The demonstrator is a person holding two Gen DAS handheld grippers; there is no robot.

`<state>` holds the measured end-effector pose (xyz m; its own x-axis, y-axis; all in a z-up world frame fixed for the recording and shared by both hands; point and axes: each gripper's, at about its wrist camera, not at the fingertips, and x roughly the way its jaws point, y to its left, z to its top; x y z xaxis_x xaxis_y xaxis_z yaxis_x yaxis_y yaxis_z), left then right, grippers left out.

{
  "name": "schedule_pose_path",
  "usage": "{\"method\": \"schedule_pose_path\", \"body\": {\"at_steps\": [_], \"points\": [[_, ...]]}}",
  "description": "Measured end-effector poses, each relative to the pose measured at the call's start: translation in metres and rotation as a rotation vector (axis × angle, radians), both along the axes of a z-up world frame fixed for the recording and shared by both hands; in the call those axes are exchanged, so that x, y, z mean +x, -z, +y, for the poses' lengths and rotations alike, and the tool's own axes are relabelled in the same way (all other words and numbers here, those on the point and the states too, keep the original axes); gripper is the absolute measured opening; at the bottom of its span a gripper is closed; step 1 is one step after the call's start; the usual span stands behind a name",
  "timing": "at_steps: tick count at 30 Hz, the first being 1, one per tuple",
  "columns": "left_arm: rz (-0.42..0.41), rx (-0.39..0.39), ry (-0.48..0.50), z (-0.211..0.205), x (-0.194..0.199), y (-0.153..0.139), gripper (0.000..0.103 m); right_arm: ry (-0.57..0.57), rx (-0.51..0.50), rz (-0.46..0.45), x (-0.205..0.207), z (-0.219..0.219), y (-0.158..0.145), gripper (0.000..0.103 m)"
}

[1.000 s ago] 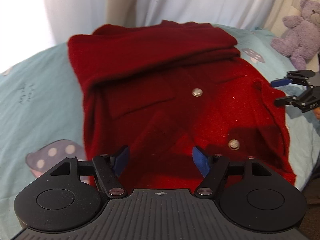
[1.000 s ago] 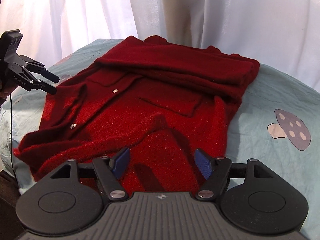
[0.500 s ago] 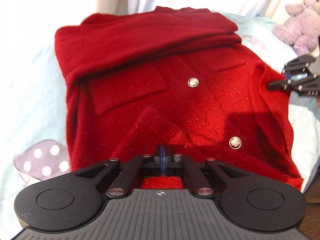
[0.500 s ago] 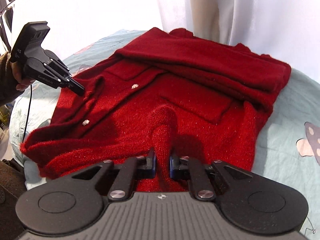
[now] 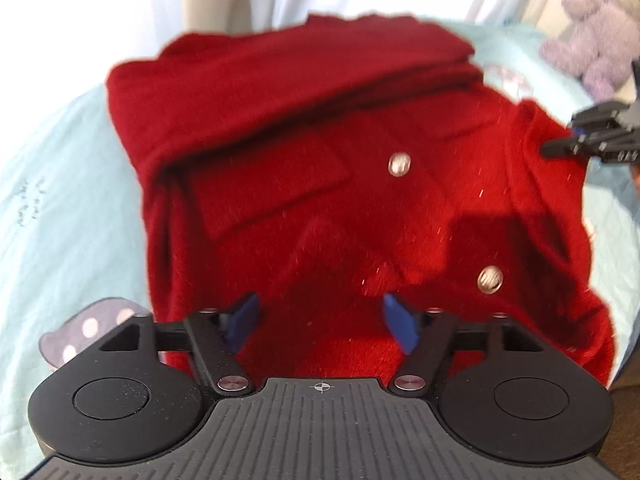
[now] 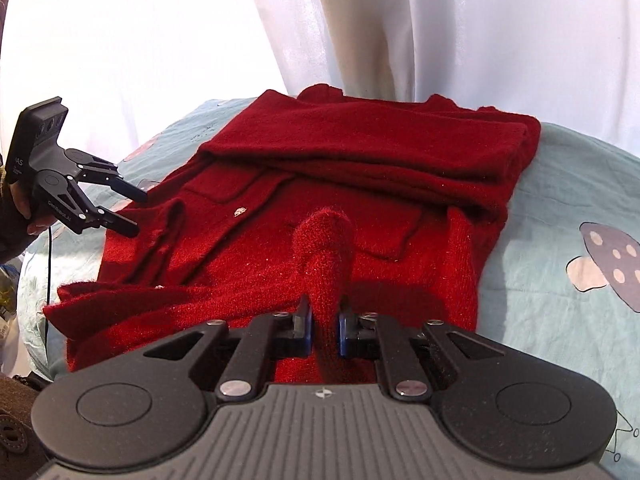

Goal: Fold small clothes
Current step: 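Grasp the hem of the red cardigan with both grippers, then lift the hem with both grippers and fold it over toward the collar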

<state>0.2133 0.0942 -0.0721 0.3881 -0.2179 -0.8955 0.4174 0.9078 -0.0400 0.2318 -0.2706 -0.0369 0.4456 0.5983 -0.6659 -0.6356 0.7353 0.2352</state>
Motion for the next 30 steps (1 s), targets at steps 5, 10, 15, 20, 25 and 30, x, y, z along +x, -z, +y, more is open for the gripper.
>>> {"method": "schedule_pose_path", "body": {"at_steps": [5,10,15,20,25,30], "points": [[0.006,-0.064,0.015,0.001,0.000,-0.004,0.019,-0.038,-0.017,0.046,0.007,0.005,0.006,0.019],[-0.029,-0.059,-0.016,-0.007,-0.012,-0.006,0.018,-0.071,-0.036,0.071,0.013,0.018,0.015,0.016],[-0.113,-0.076,-0.077,-0.007,-0.019,-0.029,0.017,-0.025,0.000,-0.034,0.010,0.017,0.001,0.009],[-0.157,-0.041,-0.154,0.000,-0.010,-0.046,0.017,0.056,0.004,-0.085,0.016,0.005,-0.012,0.009],[-0.256,-0.055,-0.228,0.016,0.008,-0.075,0.017,0.139,0.027,-0.164,0.024,-0.003,-0.030,0.009],[-0.393,-0.034,-0.372,0.043,0.028,-0.104,0.017,0.310,0.080,-0.260,0.042,-0.017,-0.051,0.009]]}}
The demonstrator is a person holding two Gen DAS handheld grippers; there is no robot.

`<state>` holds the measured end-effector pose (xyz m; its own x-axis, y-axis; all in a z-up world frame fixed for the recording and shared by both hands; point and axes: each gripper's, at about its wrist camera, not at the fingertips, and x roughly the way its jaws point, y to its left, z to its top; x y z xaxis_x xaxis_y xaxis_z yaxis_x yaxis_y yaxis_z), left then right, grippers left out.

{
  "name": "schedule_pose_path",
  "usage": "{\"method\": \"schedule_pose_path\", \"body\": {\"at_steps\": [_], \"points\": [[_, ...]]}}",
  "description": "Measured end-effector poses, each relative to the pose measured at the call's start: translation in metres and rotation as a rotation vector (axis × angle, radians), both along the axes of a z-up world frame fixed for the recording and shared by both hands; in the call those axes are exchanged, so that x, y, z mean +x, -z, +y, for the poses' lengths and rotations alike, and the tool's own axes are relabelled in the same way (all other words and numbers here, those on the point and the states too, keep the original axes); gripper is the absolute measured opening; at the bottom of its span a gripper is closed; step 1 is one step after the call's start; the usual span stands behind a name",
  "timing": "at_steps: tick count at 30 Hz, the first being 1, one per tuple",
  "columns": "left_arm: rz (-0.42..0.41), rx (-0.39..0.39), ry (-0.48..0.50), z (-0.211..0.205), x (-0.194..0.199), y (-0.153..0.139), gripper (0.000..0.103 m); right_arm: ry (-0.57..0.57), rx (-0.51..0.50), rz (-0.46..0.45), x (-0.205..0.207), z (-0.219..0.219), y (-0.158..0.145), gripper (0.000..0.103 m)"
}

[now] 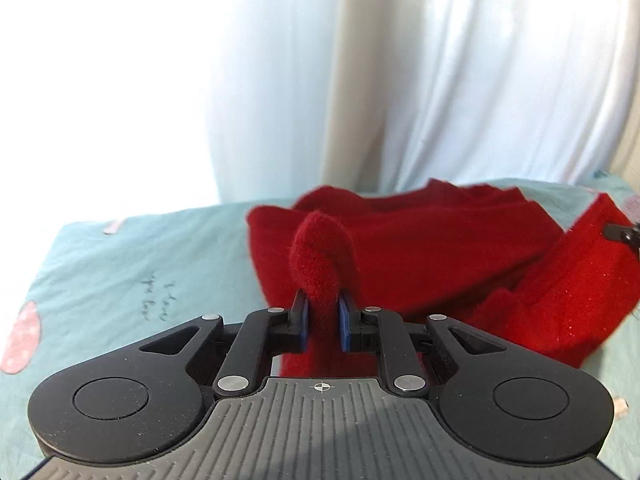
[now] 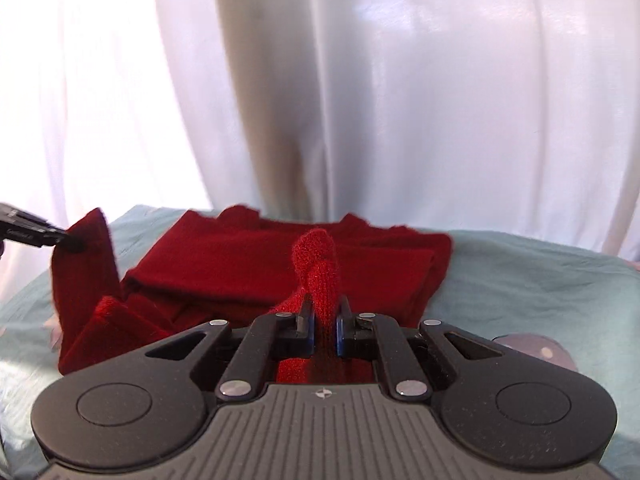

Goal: Fold small clothes
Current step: 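Lift the hem with both grippers and fold it over toward the collar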

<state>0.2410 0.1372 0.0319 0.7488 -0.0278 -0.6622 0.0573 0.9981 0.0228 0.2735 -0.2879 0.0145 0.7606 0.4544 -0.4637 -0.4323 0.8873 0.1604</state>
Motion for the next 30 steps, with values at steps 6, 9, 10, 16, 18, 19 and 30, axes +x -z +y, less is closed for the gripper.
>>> {"method": "schedule_pose_path", "body": {"at_steps": [6,9,10,16,18,19,30], "points": [[0.170,-0.032,-0.091,0.022,0.028,0.061,0.020,0.083,-0.016,0.165,0.031,0.007,0.035,0.010],[0.219,-0.101,-0.062,0.032,0.022,0.085,0.035,0.061,0.044,0.244,0.033,0.004,0.049,0.014],[0.226,-0.125,-0.050,0.032,0.020,0.090,0.042,0.045,0.062,0.260,0.034,0.003,0.050,0.024],[0.242,-0.224,-0.049,0.038,0.027,0.100,0.043,-0.028,0.067,0.306,0.041,0.023,0.056,0.049],[0.241,-0.219,-0.074,0.039,0.028,0.099,0.025,-0.043,0.045,0.293,0.039,0.029,0.055,0.021],[0.239,-0.216,-0.088,0.040,0.027,0.097,0.020,-0.040,0.025,0.273,0.036,0.032,0.053,0.009],[0.109,-0.037,-0.113,0.004,0.003,0.030,0.017,0.001,-0.083,0.016,-0.020,0.052,-0.014,0.008]]}}
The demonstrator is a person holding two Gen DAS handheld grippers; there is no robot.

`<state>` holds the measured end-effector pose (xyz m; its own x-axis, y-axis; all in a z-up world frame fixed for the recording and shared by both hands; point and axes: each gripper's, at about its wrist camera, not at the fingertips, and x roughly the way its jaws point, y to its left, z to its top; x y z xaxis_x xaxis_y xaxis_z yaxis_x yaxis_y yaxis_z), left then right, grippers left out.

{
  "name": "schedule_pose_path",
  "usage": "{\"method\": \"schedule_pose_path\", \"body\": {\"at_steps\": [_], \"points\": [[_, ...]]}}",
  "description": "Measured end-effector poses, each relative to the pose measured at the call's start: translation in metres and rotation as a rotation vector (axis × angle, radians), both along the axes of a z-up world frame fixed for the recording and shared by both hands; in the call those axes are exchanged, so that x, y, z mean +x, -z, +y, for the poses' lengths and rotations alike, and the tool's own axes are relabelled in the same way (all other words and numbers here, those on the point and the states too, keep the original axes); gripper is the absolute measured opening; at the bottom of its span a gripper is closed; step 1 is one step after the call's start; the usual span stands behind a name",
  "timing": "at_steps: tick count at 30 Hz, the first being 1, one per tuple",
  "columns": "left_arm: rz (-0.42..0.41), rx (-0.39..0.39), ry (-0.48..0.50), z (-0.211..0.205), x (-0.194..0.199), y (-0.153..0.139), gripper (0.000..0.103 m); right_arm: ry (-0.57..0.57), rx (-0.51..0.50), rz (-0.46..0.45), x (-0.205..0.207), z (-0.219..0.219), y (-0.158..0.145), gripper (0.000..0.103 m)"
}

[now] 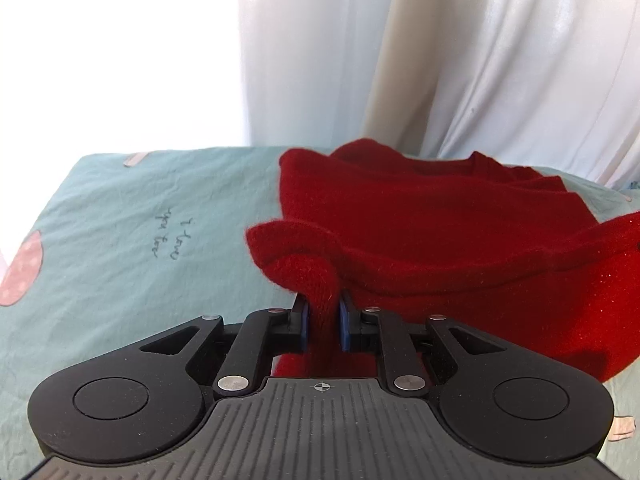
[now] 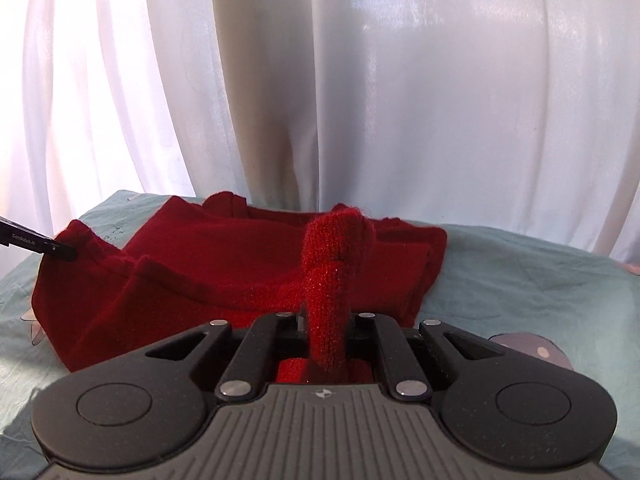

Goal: Fold small clothes
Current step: 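Lift the hem with both grippers and fold it over toward the collar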

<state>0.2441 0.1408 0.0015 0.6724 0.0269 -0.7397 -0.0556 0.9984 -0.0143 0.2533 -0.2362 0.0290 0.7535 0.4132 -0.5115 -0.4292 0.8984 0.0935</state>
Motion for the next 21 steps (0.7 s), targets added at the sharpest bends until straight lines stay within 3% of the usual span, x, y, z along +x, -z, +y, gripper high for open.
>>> {"method": "schedule_pose_path", "body": {"at_steps": [8,15,19,21], "points": [[-0.089,0.030,0.020,-0.012,0.001,-0.039,0.017,-0.015,-0.033,-0.124,-0.010,0.016,-0.033,0.008],[-0.228,0.067,-0.050,0.001,0.019,-0.078,0.017,0.042,-0.031,-0.246,0.010,0.018,-0.062,0.008],[-0.252,0.111,-0.088,0.002,0.053,-0.070,0.017,0.127,-0.031,-0.264,0.045,0.015,-0.062,0.009],[-0.231,0.121,-0.100,0.001,0.079,-0.050,0.018,0.164,-0.019,-0.202,0.073,0.012,-0.050,0.009]]}}
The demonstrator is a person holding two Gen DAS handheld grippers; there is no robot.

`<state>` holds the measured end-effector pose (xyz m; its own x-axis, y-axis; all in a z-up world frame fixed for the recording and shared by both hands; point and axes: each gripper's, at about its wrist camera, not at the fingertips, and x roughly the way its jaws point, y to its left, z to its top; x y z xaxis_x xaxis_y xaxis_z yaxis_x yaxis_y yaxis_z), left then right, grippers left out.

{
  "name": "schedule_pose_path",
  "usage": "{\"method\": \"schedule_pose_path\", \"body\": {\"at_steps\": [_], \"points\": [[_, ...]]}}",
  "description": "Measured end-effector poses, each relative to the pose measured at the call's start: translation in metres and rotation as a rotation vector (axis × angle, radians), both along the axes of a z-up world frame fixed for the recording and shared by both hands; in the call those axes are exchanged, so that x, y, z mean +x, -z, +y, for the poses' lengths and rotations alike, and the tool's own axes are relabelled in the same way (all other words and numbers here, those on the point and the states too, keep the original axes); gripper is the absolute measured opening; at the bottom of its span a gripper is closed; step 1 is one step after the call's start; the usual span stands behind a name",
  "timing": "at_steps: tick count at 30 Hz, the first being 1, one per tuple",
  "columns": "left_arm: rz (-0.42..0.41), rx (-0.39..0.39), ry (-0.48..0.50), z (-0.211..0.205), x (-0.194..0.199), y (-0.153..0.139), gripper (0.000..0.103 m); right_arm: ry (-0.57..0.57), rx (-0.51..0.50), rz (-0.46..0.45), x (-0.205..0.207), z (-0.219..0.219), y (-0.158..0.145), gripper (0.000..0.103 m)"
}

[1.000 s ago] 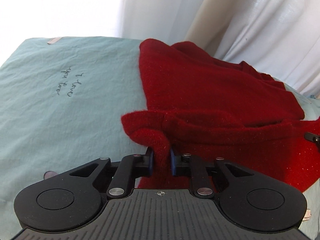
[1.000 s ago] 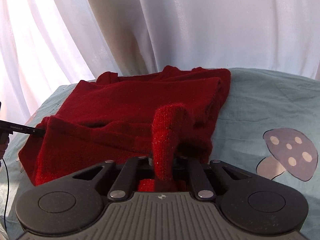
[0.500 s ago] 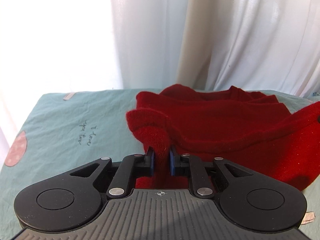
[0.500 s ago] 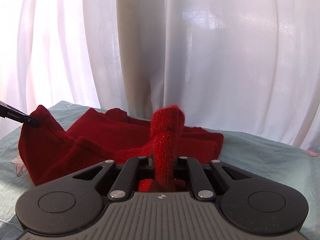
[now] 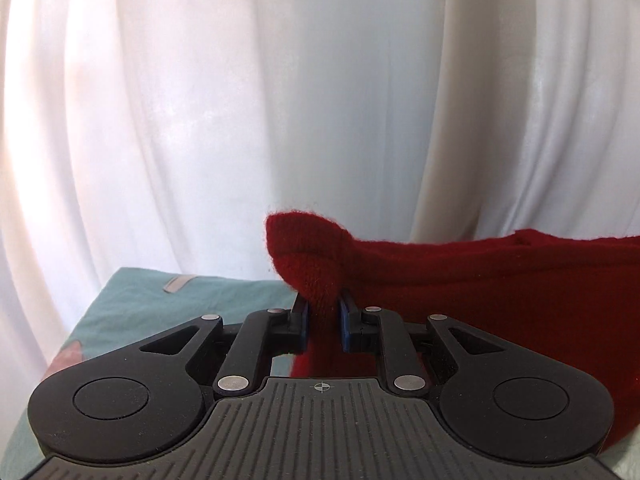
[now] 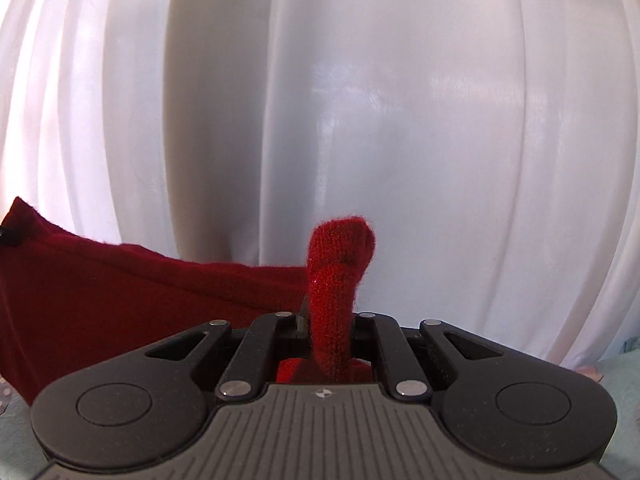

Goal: Fold small clothes
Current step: 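Lift the hem with both grippers and fold it over toward the collar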

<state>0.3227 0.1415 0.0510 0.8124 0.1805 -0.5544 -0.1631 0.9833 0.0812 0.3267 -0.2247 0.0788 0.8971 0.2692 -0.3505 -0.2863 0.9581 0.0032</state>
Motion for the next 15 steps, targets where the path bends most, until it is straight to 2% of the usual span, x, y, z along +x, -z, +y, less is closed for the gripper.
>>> {"method": "schedule_pose_path", "body": {"at_steps": [2,4,7,9,12,15], "points": [[0.049,-0.003,-0.011,0.000,0.026,0.030,0.019,0.027,0.027,0.085,0.032,-0.003,0.023,0.009],[0.154,-0.014,-0.013,-0.001,0.050,0.063,0.019,0.047,0.015,0.170,0.057,-0.002,0.051,0.010],[0.254,-0.001,-0.029,-0.002,0.066,0.097,0.017,0.062,-0.007,0.303,0.082,-0.001,0.089,0.011],[0.255,-0.006,-0.023,0.001,0.066,0.104,0.017,0.057,0.000,0.321,0.085,-0.004,0.098,0.011],[0.245,-0.052,-0.029,0.011,0.069,0.099,0.012,0.033,0.011,0.317,0.085,-0.009,0.096,0.010],[0.192,-0.074,-0.045,0.019,0.064,0.083,0.011,0.018,-0.037,0.253,0.081,-0.007,0.084,0.009]]}}
